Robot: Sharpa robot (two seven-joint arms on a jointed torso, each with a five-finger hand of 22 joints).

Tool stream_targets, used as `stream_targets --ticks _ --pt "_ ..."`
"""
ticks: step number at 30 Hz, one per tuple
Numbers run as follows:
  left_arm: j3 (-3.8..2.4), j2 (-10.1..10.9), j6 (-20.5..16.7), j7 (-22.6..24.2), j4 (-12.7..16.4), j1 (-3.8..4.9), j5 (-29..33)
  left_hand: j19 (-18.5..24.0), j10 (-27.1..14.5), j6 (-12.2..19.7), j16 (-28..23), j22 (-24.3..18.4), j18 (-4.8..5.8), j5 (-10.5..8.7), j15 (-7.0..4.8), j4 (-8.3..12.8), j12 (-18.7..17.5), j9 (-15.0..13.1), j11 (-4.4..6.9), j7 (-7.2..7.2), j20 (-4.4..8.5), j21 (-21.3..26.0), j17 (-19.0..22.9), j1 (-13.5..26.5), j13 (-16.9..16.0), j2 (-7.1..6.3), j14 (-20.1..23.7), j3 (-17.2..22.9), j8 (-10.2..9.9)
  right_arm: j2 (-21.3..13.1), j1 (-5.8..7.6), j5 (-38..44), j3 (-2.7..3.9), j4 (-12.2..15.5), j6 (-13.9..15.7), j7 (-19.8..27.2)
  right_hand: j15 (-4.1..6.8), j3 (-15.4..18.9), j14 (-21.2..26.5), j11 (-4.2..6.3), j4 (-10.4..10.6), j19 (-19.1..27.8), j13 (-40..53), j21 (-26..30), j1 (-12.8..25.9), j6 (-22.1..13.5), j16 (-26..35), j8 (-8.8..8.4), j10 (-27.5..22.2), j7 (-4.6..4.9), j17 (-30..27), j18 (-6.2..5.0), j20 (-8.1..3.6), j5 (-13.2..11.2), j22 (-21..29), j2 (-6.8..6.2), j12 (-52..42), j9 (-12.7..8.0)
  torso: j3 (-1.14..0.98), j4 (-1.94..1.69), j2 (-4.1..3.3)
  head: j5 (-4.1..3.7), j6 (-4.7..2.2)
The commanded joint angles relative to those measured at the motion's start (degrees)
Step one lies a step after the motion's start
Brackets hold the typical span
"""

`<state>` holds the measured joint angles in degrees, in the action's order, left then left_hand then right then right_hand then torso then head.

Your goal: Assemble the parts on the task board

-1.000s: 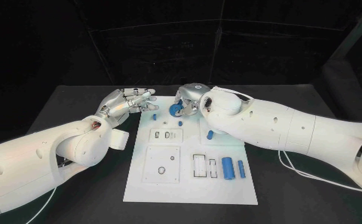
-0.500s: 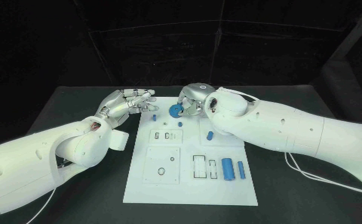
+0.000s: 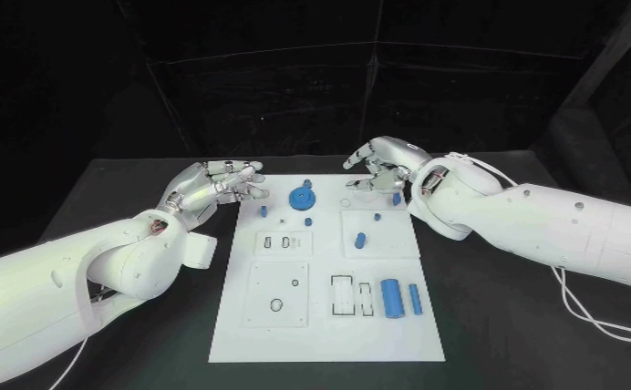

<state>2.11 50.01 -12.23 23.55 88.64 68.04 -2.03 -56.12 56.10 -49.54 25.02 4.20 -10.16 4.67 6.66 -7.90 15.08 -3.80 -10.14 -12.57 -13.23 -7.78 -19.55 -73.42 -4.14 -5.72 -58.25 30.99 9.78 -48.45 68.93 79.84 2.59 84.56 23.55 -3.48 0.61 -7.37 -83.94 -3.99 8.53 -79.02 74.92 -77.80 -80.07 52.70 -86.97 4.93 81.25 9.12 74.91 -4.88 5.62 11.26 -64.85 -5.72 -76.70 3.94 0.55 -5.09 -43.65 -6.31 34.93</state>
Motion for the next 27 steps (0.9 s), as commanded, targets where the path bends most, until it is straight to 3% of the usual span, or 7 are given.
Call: stream_targets --ticks 1,7,14,16,18,21,27 --pt "-0.04 -0.42 0.5 0.33 -0.13 0.07 -0.15 -0.4 -0.44 0.36 0.19 -0.08 -0.27 -0.19 0.17 0.0 0.19 -0.03 0.08 -1.22 -0.06 0.3 -0.09 0.4 -0.07 0.11 0.35 -0.46 0.23 -2.32 0.08 -9.21 -0.01 0.44 1.6 6.8 -0.23 0.06 -4.48 -0.05 -0.32 0.28 3.12 0.23 -0.39 0.38 0.29 -0.19 -0.24 0.03 8.11 -0.06 0.0 0.36 -0.07 -0.16 0.07 -0.03 -0.24 0.35 0.2 -0.45 -0.31" --pt "-0.03 -0.85 0.61 0.32 -0.36 0.01 -0.15 -0.4 -0.44 0.36 0.19 -0.08 -0.27 -0.19 0.17 0.0 0.19 -0.03 0.08 -1.22 -0.06 0.3 -0.09 0.4 -0.07 0.11 0.35 -0.46 0.23 -5.42 -0.13 -11.93 -0.06 -0.61 0.84 8.91 -0.22 0.35 -4.49 -0.04 -0.36 0.26 3.07 0.24 -0.25 0.46 0.28 -0.24 -0.25 0.02 8.15 -0.06 0.0 0.74 -0.07 -0.53 0.12 -0.02 -0.48 0.69 0.42 -1.3 -0.41" --pt "-0.02 -0.89 0.6 0.32 -0.53 -0.14 -0.15 -0.4 -0.44 0.36 0.19 -0.08 -0.27 -0.19 0.17 0.0 0.19 -0.03 0.08 -1.22 -0.06 0.3 -0.09 0.4 -0.07 0.11 0.35 -0.46 0.23 -7.3 -2.51 -12.9 -0.08 -2.45 -0.1 9.79 -0.21 0.66 -4.5 -0.04 -0.39 0.27 2.96 0.27 -0.11 0.42 0.27 -0.34 -0.33 0.02 8.19 -0.06 -0.01 1.1 -0.03 -0.84 0.26 -0.03 -0.82 1.31 0.6 -1.36 -0.14" --pt "-0.01 -0.9 0.57 0.31 -0.57 -0.16 -0.15 -0.4 -0.44 0.36 0.19 -0.08 -0.27 -0.19 0.17 0.0 0.19 -0.03 0.08 -1.22 -0.06 0.3 -0.09 0.4 -0.07 0.11 0.35 -0.46 0.23 -7.49 -3.4 -13.01 -0.08 -3.14 -0.4 9.86 -0.22 0.84 -4.51 -0.05 -0.4 0.28 2.92 0.29 -0.05 0.37 0.27 -0.42 -0.35 0.03 8.22 -0.07 -0.01 1.43 -0.01 -0.91 0.3 -0.04 -0.83 1.33 0.57 -1.29 -0.11" --pt "-0.01 -0.96 0.56 0.31 -0.59 -0.19 -0.15 -0.4 -0.44 0.36 0.19 -0.08 -0.27 -0.19 0.17 0.0 0.19 -0.03 0.08 -1.22 -0.06 0.3 -0.09 0.4 -0.07 0.11 0.35 -0.46 0.23 -7.53 -4.5 -13.07 -0.09 -3.88 -0.59 9.92 -0.22 0.92 -4.52 -0.06 -0.41 0.27 2.92 0.3 -0.04 0.35 0.26 -0.45 -0.35 0.02 8.24 -0.07 -0.01 1.63 -0.01 -0.91 0.31 -0.05 -0.6 1.05 0.56 -1.61 -0.03" --pt "-0.01 -1.02 0.59 0.32 -0.61 -0.21 -0.15 -0.4 -0.44 0.36 0.19 -0.08 -0.27 -0.19 0.17 0.0 0.19 -0.03 0.08 -1.22 -0.06 0.3 -0.09 0.4 -0.07 0.11 0.35 -0.46 0.23 -7.28 -5.43 -13.12 -0.09 -4.74 -0.68 9.97 -0.22 0.94 -4.52 -0.06 -0.41 0.26 2.89 0.28 -0.04 0.35 0.26 -0.47 -0.37 0.03 8.25 -0.06 -0.01 1.71 -0.03 -0.9 0.34 -0.05 -0.6 0.99 0.54 -1.63 0.13" --pt "0.0 -1.05 0.58 0.32 -0.77 -0.28 -0.15 -0.4 -0.44 0.36 0.19 -0.08 -0.27 -0.19 0.17 0.0 0.19 -0.03 0.08 -1.22 -0.06 0.3 -0.09 0.4 -0.07 0.11 0.35 -0.46 0.23 -6.68 -6.06 -13.15 -0.08 -6.22 -0.67 9.91 -0.22 0.99 -4.52 -0.06 -0.41 0.26 2.88 0.29 -0.03 0.32 0.26 -0.5 -0.38 0.03 8.26 -0.06 -0.01 1.84 -0.02 -0.87 0.36 -0.05 -0.57 0.93 0.62 -1.61 0.42"
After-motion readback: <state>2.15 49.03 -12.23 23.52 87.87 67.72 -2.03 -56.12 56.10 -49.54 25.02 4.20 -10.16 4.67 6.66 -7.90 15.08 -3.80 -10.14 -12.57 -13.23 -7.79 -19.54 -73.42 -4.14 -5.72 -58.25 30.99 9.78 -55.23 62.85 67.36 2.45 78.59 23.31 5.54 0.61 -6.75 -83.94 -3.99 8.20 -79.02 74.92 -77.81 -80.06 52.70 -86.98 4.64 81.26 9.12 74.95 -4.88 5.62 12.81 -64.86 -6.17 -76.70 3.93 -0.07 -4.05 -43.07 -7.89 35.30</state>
